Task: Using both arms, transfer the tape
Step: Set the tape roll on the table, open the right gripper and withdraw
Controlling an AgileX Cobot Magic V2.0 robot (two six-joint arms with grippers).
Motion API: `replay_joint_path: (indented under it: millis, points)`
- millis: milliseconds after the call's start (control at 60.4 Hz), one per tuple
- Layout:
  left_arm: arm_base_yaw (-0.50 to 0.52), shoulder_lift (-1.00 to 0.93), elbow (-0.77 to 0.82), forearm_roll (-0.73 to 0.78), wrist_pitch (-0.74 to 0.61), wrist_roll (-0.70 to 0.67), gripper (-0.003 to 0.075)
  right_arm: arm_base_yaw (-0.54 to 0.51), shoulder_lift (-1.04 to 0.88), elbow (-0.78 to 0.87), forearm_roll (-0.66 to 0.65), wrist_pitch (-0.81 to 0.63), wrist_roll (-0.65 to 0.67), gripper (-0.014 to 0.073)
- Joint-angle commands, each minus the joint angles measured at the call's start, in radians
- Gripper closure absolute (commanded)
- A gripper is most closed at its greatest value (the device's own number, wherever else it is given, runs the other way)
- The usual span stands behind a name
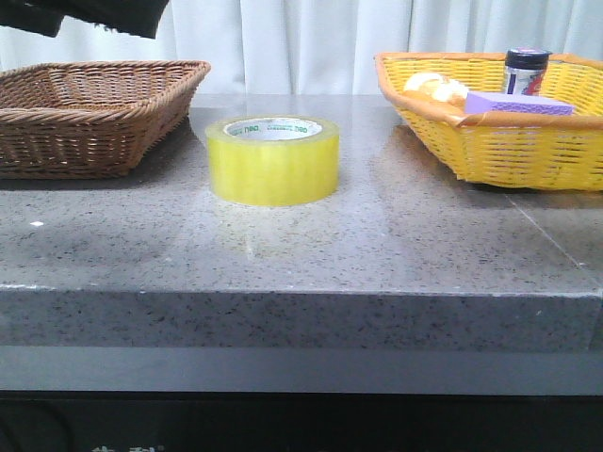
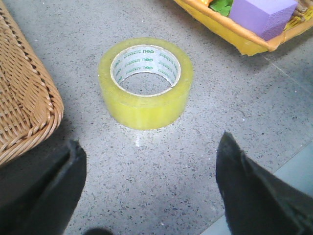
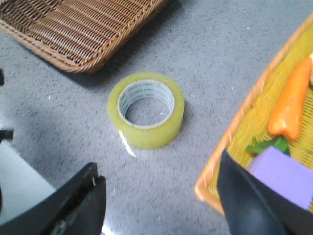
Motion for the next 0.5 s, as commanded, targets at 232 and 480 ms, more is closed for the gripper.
replay_joint_path:
  millis: [232,480]
  points:
    - [-0.01,-0.014,-0.037,-0.006,-0.06,0.0,0.0176,-0.004,-0.313,0.282,0.013,-0.166,-0.011,0.0085]
    - [-0.01,-0.003,-0.124,-0.005,0.071,0.002,0.0176,-0.004,-0.366,0.319,0.014,-0.14,-0.011,0.0085]
